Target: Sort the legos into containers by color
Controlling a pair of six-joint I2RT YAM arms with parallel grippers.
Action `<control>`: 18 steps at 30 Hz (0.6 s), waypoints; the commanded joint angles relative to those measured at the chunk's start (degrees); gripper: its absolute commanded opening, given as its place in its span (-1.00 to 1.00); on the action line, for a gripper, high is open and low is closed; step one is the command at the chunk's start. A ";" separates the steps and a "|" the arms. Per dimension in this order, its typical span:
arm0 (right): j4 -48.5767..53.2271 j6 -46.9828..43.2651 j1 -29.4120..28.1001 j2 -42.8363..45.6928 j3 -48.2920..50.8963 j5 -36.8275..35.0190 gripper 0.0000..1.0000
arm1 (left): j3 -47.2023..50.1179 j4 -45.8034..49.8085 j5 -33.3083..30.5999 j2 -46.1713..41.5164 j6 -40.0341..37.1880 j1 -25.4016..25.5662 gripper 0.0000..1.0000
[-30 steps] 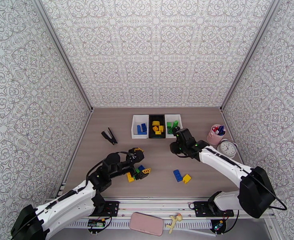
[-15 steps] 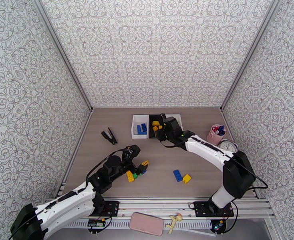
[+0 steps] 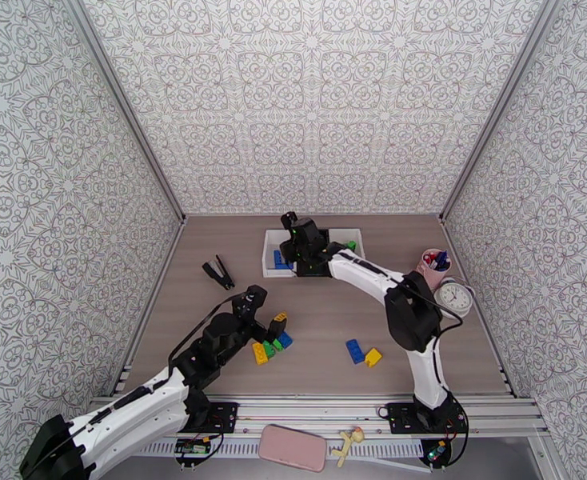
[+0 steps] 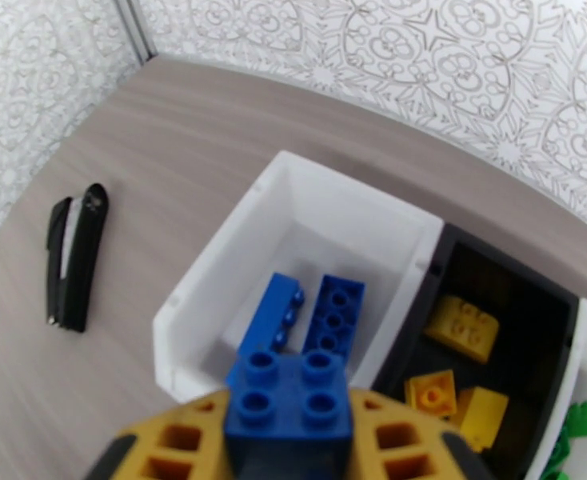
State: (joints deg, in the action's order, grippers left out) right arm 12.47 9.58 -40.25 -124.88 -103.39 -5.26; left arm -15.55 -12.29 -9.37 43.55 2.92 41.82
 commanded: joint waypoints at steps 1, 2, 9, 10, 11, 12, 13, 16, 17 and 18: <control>-0.52 -1.65 0.08 -4.02 -6.44 -3.33 -0.54 | 1.47 -3.99 -2.06 -1.27 0.86 -1.04 0.99; -0.33 -1.70 0.17 -5.65 -7.86 -3.70 -0.53 | 1.66 -3.88 -2.49 -1.36 1.04 -1.21 0.99; 0.72 -2.11 0.87 -12.27 -15.76 -3.29 -0.38 | 0.52 -0.76 -4.04 -1.54 3.02 -1.75 0.99; 0.97 -2.11 0.96 -12.02 -16.11 -3.22 -0.30 | -0.01 0.42 -4.71 -1.54 3.60 -1.75 0.99; 0.91 -2.24 0.96 -11.34 -15.87 -2.98 -0.20 | -0.62 2.02 -5.59 -1.53 4.88 -1.77 0.99; 0.54 -2.44 0.96 -10.40 -15.22 -2.71 -0.08 | -1.20 3.69 -6.34 -1.45 6.19 -1.82 0.99; 0.14 -2.68 0.96 -9.42 -14.26 -2.58 0.02 | -1.97 5.39 -6.97 -1.38 7.46 -1.84 0.99; -2.45 -3.80 0.97 -4.93 -9.09 -2.21 0.24 | -4.52 11.20 -8.95 -0.73 12.55 -1.60 0.99; -3.53 -4.09 0.96 -3.16 -6.87 -2.08 0.30 | -5.45 13.43 -9.91 -0.58 15.03 -1.29 0.99; -4.45 -4.30 1.03 -1.15 -4.52 -1.95 0.35 | -6.44 16.00 -11.11 -0.32 17.57 -0.78 0.99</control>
State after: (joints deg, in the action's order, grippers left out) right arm 11.07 6.37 -39.42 -132.79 -111.81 -7.22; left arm -18.41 -4.34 -16.40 42.94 12.49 40.62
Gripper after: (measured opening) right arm 0.661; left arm 0.996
